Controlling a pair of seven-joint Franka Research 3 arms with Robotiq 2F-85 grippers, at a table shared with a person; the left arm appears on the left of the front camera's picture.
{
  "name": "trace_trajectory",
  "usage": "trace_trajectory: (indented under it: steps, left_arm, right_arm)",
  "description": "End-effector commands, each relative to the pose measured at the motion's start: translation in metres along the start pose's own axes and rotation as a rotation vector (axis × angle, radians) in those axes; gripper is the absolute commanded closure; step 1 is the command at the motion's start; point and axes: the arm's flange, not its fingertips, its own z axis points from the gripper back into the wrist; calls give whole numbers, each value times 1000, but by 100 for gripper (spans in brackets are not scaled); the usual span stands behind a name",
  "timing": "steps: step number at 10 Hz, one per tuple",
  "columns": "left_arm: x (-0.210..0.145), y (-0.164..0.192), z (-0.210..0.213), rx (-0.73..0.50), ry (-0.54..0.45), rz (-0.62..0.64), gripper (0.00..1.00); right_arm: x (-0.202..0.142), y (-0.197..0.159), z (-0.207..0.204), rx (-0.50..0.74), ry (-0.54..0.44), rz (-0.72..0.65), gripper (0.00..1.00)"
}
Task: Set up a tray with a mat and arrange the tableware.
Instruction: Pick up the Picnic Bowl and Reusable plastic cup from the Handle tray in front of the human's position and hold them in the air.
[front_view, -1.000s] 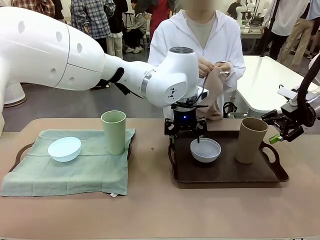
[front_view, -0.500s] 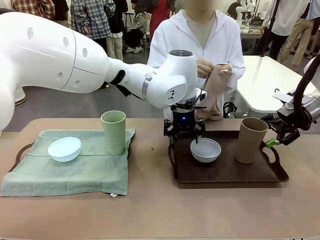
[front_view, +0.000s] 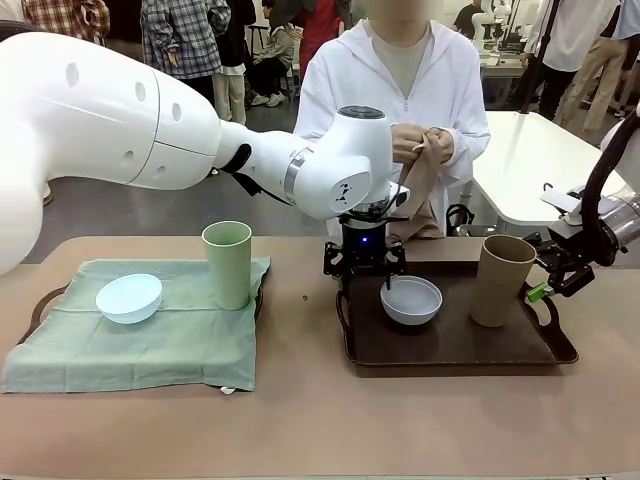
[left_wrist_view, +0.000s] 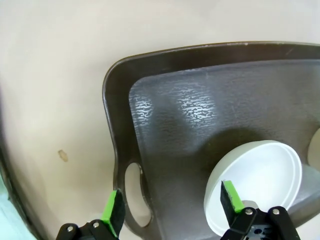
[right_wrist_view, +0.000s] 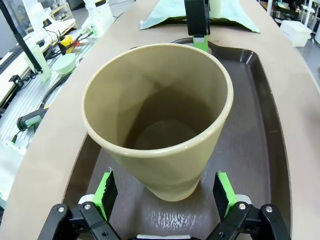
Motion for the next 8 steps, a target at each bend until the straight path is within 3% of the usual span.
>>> trace_trajectory:
  steps: [1,8]
  left_arm:
    - [3,-8,-1,42,-21,30,0]
    - [0,-10,-9,54,-24,31,0]
  right_arm:
    - [5,5,-10,-21,6,26,0]
    - [-4,2,-40,-10,-8,10,0]
